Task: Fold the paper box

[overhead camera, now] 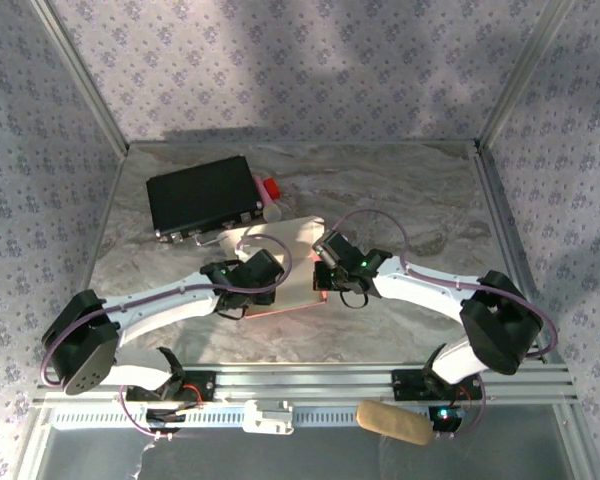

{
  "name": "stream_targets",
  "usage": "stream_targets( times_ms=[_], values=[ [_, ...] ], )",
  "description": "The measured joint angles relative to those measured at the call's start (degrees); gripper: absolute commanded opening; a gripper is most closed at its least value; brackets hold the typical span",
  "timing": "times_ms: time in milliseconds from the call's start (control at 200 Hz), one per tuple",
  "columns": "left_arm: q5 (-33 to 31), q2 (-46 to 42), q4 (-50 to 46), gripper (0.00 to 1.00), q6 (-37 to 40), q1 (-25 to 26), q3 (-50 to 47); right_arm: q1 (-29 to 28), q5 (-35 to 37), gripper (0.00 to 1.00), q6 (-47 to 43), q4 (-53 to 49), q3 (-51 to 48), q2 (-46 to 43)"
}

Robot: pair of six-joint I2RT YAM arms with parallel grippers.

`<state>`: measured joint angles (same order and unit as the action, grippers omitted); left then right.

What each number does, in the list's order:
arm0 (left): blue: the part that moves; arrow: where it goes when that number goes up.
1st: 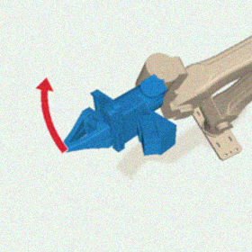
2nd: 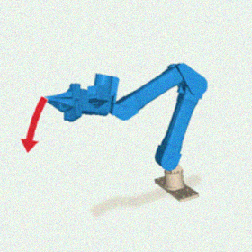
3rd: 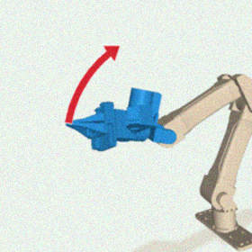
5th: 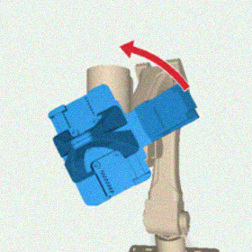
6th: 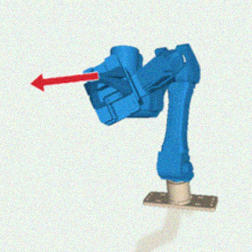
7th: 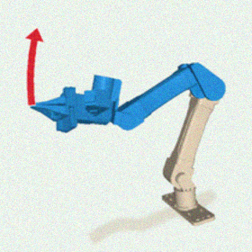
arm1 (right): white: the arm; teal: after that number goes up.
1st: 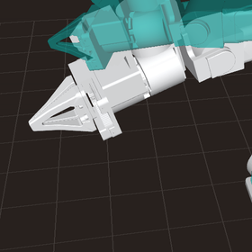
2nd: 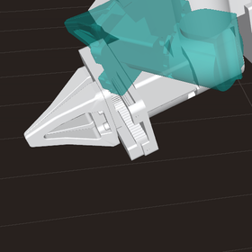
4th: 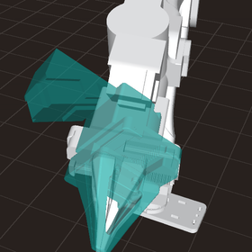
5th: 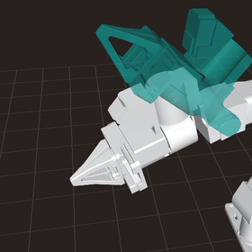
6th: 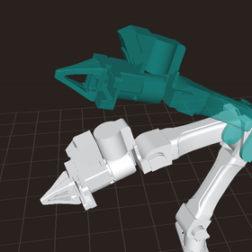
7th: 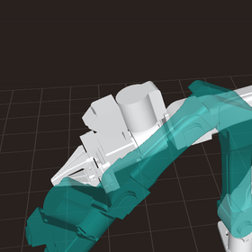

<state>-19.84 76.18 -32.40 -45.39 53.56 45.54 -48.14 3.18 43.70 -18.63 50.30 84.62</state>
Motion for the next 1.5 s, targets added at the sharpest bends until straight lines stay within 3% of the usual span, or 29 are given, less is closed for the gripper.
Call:
stream_targets(
  times_ms=[390,495,540,795,1344,1464,1499],
  values=[
    [0.1,7.3,-6.9,0.73,0.4,0.0,5.7,1.2,-1.8,0.00,-1.3,1.0,0.0,1.7],
    [0.1,8.9,-7.6,0.77,0.3,0.0,5.7,1.2,-2.3,0.00,-1.3,1.5,0.0,1.7],
    [0.1,9.1,-7.8,0.84,0.3,0.0,5.7,1.3,-2.6,0.00,-1.3,1.5,0.0,1.7],
    [0.1,8.7,-7.9,0.91,-0.2,0.0,5.7,1.7,-2.6,0.00,-1.5,1.6,0.0,1.7],
    [4.7,-7.8,-3.3,0.94,-2.6,1.6,4.5,5.0,-5.6,0.00,-3.2,4.3,-0.4,6.0],
    [5.7,-10.5,-3.8,0.91,-1.9,-0.8,4.5,5.0,-5.6,0.00,-4.8,4.4,-0.5,6.5],
    [6.0,-11.6,-4.0,0.90,-1.0,-2.4,4.5,5.1,-5.6,0.05,-5.5,4.4,-0.5,6.6]
  ],
)
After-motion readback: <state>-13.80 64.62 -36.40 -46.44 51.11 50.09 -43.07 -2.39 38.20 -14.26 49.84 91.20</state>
